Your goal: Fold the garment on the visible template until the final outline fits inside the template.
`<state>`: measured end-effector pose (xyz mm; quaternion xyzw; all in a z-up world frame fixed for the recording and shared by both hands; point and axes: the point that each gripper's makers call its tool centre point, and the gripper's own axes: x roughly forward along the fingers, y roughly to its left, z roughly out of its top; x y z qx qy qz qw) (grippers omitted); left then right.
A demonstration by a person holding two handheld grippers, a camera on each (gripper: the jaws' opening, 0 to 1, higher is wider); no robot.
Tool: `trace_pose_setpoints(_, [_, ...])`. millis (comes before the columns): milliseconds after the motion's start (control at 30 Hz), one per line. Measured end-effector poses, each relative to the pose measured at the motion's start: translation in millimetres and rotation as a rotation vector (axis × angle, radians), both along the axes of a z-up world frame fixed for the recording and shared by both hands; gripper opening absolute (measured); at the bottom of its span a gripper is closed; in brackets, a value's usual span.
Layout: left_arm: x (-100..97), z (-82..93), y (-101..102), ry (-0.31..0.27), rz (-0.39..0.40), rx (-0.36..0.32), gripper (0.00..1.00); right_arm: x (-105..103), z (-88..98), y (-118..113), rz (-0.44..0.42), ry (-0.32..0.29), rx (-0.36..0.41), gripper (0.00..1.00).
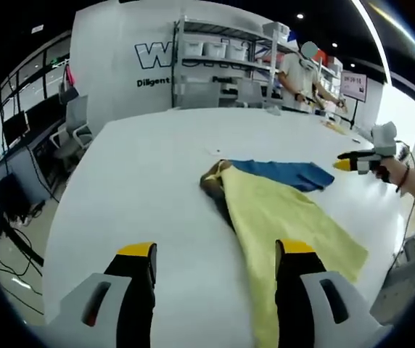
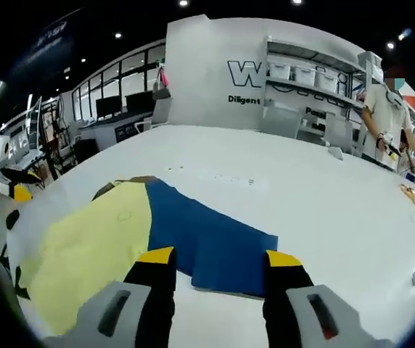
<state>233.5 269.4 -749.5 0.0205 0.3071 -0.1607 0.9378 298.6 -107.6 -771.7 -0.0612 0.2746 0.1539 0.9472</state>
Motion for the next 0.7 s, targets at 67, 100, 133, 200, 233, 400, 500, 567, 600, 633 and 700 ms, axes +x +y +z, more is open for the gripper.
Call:
trace_pose_setpoints(67, [3.8,-0.6,-1,-0.001,-0.002,-0.003,0.63,-2,-2.9,5,0.011,0.013,0.003,0.41])
trace_pose_setpoints(100, [6.4,-1.1,-2,-0.002,-0.005,-0.003,0.62,-3,-3.6,9,0.017,0.018,0.012,0.41])
trace_pose_setpoints(133, [10.0,-2.6,-3,0.003,-0.012,0.001,0.63,-5,-4.0,16,0.029,0.016,0.022,0.41])
trace_pose_setpoints(200, [16.7,-3.2,-3,-0.006,-0.011,0.009,0.62,-9,-5.4,28,0.052,0.020,0.039,0.42])
trace_pose_setpoints(233, [21.0,-4.0,-3,-0.010,-0.007,0.005,0.62,-10,-5.3,32,0.059,0.017,0.038,0.42])
trace_pose_setpoints(400, [37.5,-13.4,-7,-0.005,-0.007,-0.004,0.60,-14,-1.1,51,0.073,-0.008,0.072,0.44])
trace_pose_setpoints(500, [51.2,-20.5,-10,-0.008,-0.014,0.014,0.59,-15,-1.8,58,0.081,-0.012,0.068,0.44])
trace_pose_setpoints(567, [61.1,-24.5,-11,-0.017,-0.018,0.011,0.58,-15,-2.2,62,0.088,-0.013,0.070,0.44])
trace_pose_setpoints(600, [64.7,-26.2,-12,-0.018,-0.016,0.002,0.57,-15,-2.6,64,0.090,-0.013,0.071,0.44])
trace_pose_setpoints(633, [69.5,-29.2,-14,-0.015,-0.018,-0.006,0.57,-15,-3.2,66,0.091,-0.013,0.074,0.44])
trace_pose_setpoints(700, [78.9,-35.7,-17,-0.004,-0.028,-0.017,0.55,-16,-4.1,69,0.096,-0.014,0.082,0.44])
